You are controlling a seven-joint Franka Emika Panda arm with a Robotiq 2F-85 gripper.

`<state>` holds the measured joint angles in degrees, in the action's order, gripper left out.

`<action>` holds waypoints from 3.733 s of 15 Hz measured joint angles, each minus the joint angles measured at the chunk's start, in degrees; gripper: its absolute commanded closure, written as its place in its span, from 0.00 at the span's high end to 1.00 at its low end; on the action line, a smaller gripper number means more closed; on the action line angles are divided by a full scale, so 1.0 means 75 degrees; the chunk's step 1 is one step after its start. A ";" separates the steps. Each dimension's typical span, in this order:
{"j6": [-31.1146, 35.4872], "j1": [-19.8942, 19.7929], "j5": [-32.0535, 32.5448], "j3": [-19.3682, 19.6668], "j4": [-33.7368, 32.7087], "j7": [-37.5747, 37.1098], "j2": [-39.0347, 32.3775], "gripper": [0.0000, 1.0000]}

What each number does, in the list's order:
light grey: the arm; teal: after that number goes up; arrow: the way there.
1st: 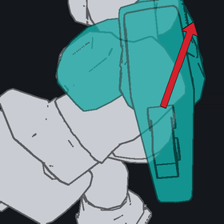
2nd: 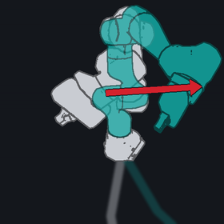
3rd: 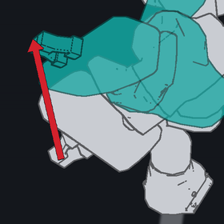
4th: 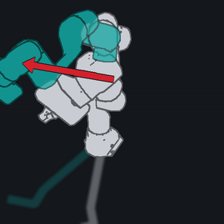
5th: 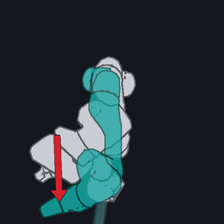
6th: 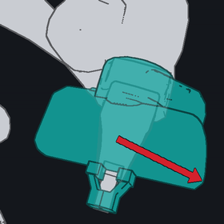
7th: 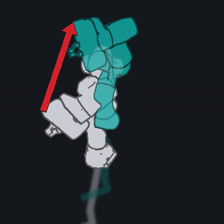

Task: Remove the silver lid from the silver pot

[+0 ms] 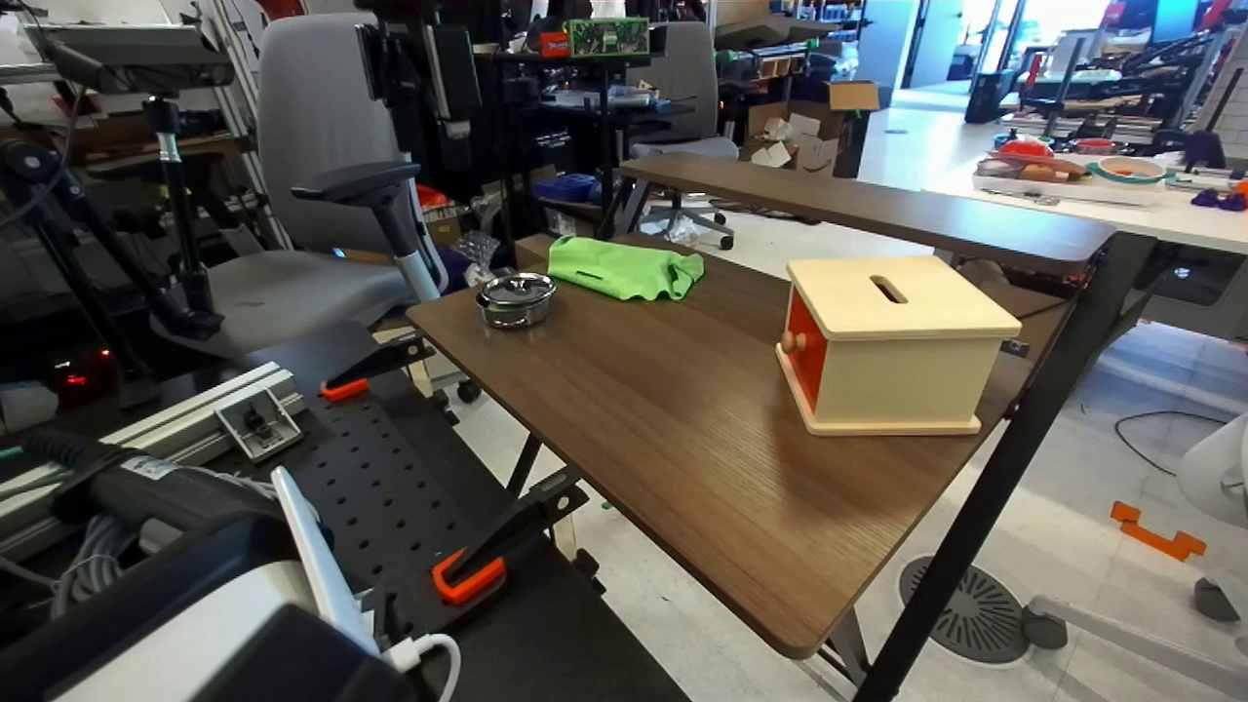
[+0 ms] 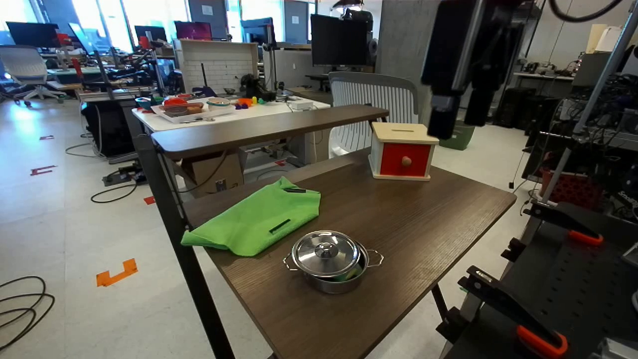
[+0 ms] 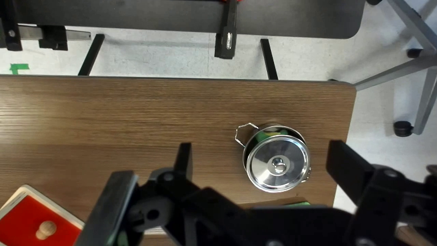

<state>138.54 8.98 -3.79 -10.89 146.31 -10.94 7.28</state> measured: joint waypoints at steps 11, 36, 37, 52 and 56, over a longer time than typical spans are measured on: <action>0.0716 0.0644 0.1081 0.0075 -0.2470 -0.1618 -0.3454 1.00; 0.0738 0.1502 0.1085 0.0893 -0.3853 -0.1632 -0.5389 0.35; 0.0740 0.1503 0.1085 0.0896 -0.3875 -0.1632 -0.5417 0.27; 0.0745 0.1568 0.1085 0.1059 -0.3895 -0.1628 -0.5255 0.05; 0.0750 0.1289 0.1085 0.1214 -0.3534 -0.1576 -0.4706 0.05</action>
<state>144.16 18.65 4.35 -1.79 119.81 -22.76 -28.01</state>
